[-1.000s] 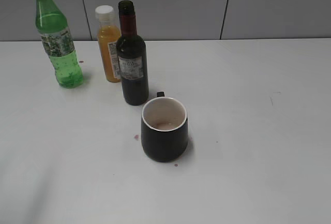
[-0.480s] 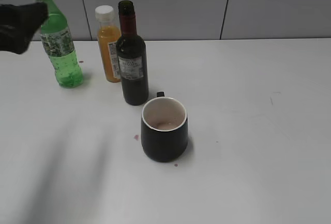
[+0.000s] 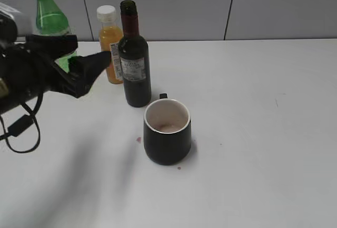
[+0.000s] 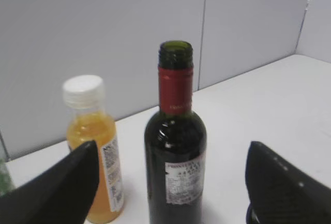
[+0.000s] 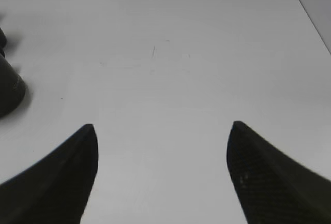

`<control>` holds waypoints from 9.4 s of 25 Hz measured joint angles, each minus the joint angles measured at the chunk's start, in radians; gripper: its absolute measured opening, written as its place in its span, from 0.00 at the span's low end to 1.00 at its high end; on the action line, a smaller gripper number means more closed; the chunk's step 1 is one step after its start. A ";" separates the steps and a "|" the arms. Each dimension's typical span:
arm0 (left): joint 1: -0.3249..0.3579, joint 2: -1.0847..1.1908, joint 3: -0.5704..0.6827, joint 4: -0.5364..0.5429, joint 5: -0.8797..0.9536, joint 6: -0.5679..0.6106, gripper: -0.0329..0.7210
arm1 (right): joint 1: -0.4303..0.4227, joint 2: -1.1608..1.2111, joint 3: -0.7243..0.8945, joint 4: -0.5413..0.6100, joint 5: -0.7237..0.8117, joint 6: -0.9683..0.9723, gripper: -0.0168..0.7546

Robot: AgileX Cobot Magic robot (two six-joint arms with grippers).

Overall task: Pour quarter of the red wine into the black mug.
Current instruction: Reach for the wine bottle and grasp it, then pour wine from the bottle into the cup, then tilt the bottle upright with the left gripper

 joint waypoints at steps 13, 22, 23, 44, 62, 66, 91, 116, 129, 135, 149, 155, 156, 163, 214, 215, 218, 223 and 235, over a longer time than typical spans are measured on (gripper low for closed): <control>0.004 0.365 -0.120 0.002 -0.149 -0.006 0.96 | 0.000 0.000 0.000 0.000 0.000 0.000 0.78; -0.005 0.484 -0.260 0.030 -0.141 -0.005 0.96 | 0.000 0.000 0.000 0.000 0.000 0.000 0.78; -0.008 0.496 -0.275 0.032 -0.141 -0.005 0.96 | 0.000 0.000 0.000 0.000 0.000 0.000 0.78; -0.026 0.713 -0.547 0.104 -0.134 -0.136 0.96 | 0.000 0.000 0.000 0.000 0.000 0.000 0.78; -0.026 0.729 -0.551 0.131 -0.145 -0.096 0.77 | 0.000 0.000 0.000 0.001 0.000 -0.001 0.78; -0.026 0.730 -0.551 0.123 -0.145 -0.096 0.77 | 0.000 0.000 0.000 0.001 0.000 -0.001 0.78; -0.154 0.389 -0.159 -0.397 -0.159 0.231 0.76 | 0.000 0.000 0.000 0.001 0.000 -0.001 0.78; -0.506 0.282 -0.008 -1.166 -0.264 0.524 0.76 | 0.000 0.000 0.000 0.001 0.000 -0.001 0.78; -0.507 0.282 -0.008 -1.183 -0.278 0.695 0.76 | 0.000 0.000 0.000 0.001 0.000 -0.001 0.78; -0.517 0.281 -0.008 -1.251 -0.279 0.927 0.76 | 0.000 0.000 0.000 0.001 0.000 -0.001 0.78; -0.524 0.281 -0.008 -1.250 -0.279 1.355 0.76 | 0.000 0.000 0.000 0.001 0.000 -0.001 0.78; -0.524 0.281 -0.013 -1.252 -0.278 1.499 0.76 | 0.000 0.000 0.000 0.001 0.000 -0.001 0.78; -0.524 0.281 -0.019 -1.253 -0.278 1.516 0.76 | 0.000 0.000 0.000 0.001 0.000 -0.001 0.78; -0.519 0.281 -0.032 -1.258 -0.278 1.617 0.76 | 0.000 0.000 0.000 0.001 0.000 -0.001 0.78; -0.489 0.367 -0.078 -1.258 -0.308 1.974 0.76 | 0.000 0.000 0.000 0.003 0.000 -0.001 0.78; -0.489 0.367 -0.078 -1.258 -0.308 1.953 0.76 | 0.000 0.000 0.000 0.003 0.000 -0.001 0.78; -0.489 0.367 -0.078 -1.248 -0.308 1.901 0.76 | 0.000 0.000 0.000 0.003 0.000 -0.001 0.78; -0.489 0.367 -0.078 -1.184 -0.308 1.801 0.76 | 0.000 0.000 0.000 0.003 0.000 -0.001 0.78; -0.489 0.367 -0.078 -1.094 -0.303 1.314 0.76 | 0.000 0.000 0.000 0.004 0.000 -0.001 0.78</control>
